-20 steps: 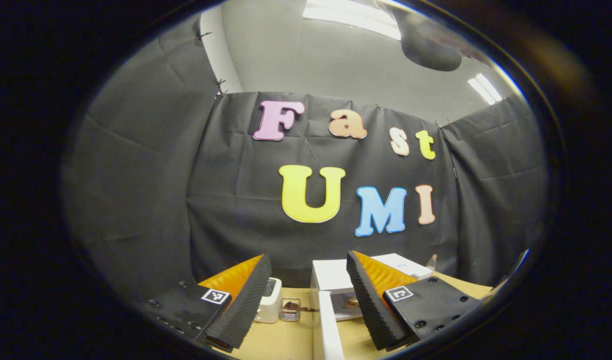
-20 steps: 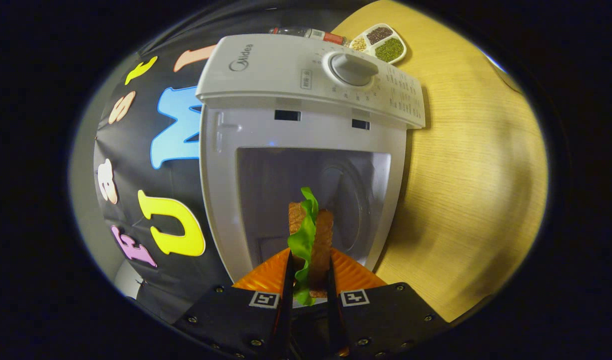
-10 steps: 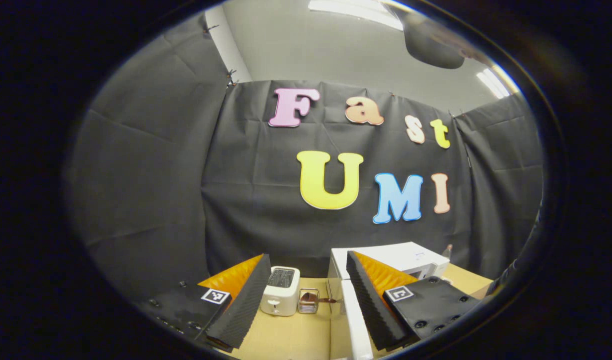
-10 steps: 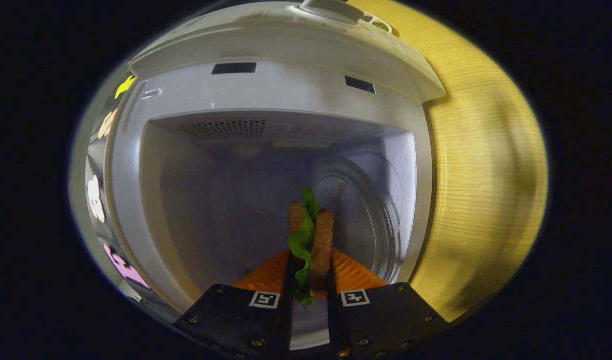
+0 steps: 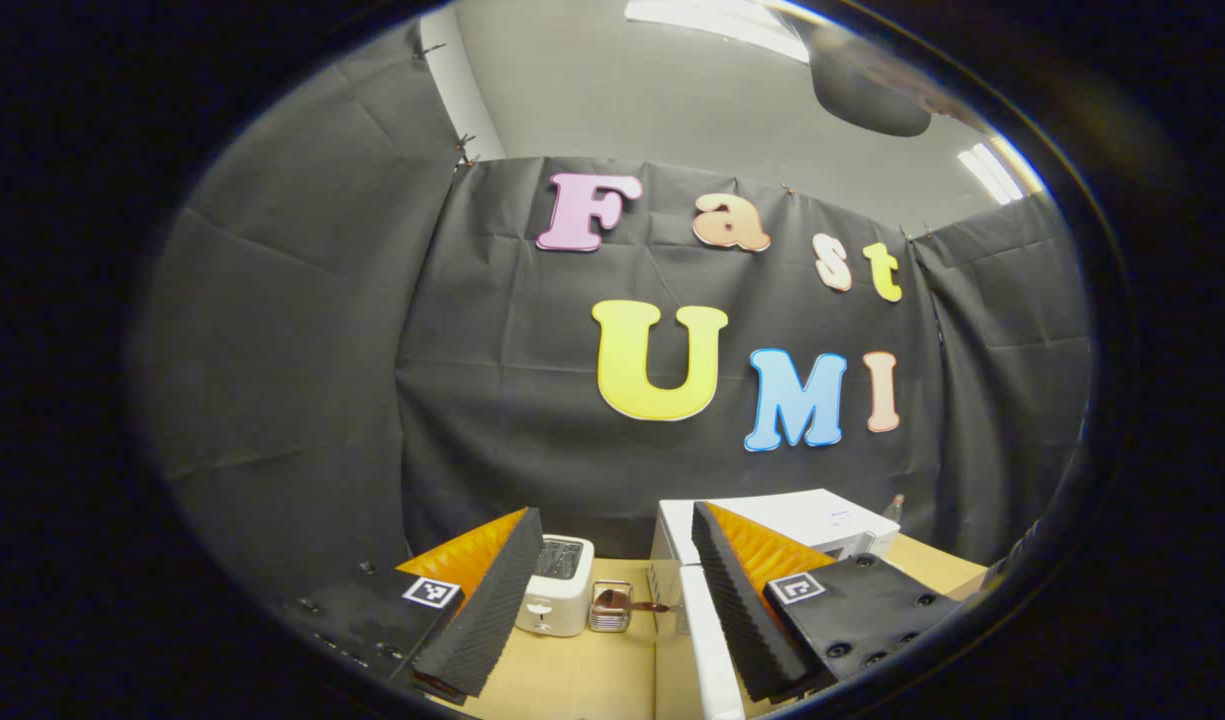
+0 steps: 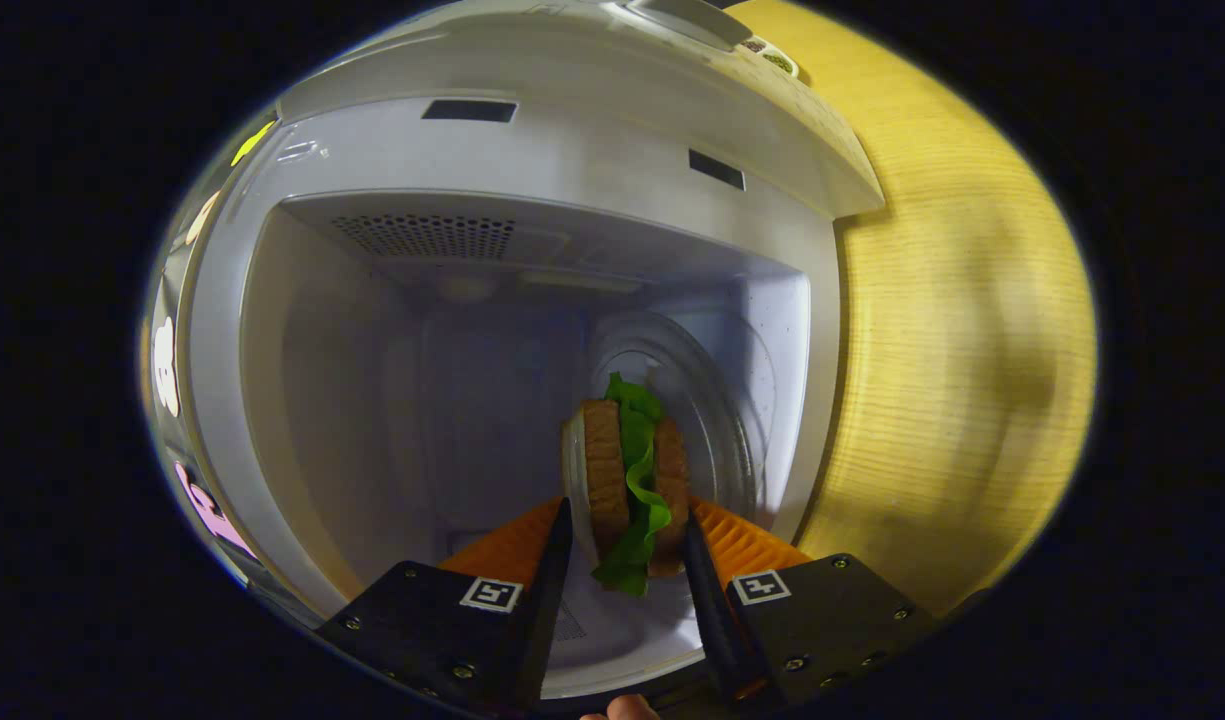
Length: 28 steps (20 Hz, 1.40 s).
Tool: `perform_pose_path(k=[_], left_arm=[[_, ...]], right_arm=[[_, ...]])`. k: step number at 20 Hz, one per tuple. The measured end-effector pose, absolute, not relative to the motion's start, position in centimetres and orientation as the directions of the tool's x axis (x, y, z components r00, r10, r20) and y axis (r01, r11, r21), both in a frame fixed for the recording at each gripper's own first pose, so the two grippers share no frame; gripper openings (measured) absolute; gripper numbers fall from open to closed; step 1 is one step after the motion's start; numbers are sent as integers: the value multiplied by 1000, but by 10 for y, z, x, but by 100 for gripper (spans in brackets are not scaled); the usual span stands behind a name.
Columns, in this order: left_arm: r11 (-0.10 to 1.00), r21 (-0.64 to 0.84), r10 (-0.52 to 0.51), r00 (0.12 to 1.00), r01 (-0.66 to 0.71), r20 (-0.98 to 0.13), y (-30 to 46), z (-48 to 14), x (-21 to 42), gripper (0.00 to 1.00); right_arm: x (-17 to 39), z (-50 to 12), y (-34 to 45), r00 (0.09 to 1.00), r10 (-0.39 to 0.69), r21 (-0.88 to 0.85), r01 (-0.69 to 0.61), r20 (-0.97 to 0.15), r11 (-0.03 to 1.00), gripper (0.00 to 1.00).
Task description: Open the microwave oven with the left hand, put the food in, and close the microwave oven.
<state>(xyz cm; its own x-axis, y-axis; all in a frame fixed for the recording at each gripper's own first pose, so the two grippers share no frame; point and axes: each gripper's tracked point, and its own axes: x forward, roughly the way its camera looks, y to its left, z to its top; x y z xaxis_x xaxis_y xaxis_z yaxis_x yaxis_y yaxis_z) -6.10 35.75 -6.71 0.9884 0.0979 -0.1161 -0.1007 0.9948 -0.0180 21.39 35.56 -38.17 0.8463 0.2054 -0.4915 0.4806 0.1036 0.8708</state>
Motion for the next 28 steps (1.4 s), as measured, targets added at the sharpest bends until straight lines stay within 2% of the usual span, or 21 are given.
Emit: perform_pose_path(k=[1, 2, 3, 6, 10, 14, 18, 22, 28], left_arm=[[996, -17, 90, 989, -92, -115, 353, -69, -60, 96], [996, -16, 83, 990, -85, -115, 349, -69, -58, 96], [997, -16, 75, 990, -78, -115, 344, -72, -55, 96], [998, -19, 52, 991, -54, -121, 331, -78, -53, 96], [999, -36, 20, 993, -24, -119, 310, -84, -47, 97], [999, -47, -2, 992, -3, -125, 293, -93, -43, 96], [999, -35, -27, 991, 22, -132, 273, -102, -41, 97], [998, -40, -50, 989, 45, -137, 252, -104, -43, 97], [997, -34, -78, 988, 75, -132, 220, -101, -43, 97]], right_arm=[[206, -381, 354, 839, 220, 867, 479, -498, 135, 66], [198, -380, 353, 832, 228, 862, 476, -506, 175, 56], [190, -378, 350, 827, 233, 856, 466, -511, 225, 66], [161, -365, 336, 818, 225, 807, 404, -530, 431, 68], [130, -329, 314, 842, 219, 684, 220, -493, 695, 68], [105, -265, 280, 893, 187, 500, 49, -410, 865, 68], [75, -176, 245, 956, 163, 339, -74, -243, 938, 68], [40, -107, 225, 982, 152, 233, -122, -112, 965, 68], [0, -51, 204, 986, 166, 151, -160, -25, 975, 68]])
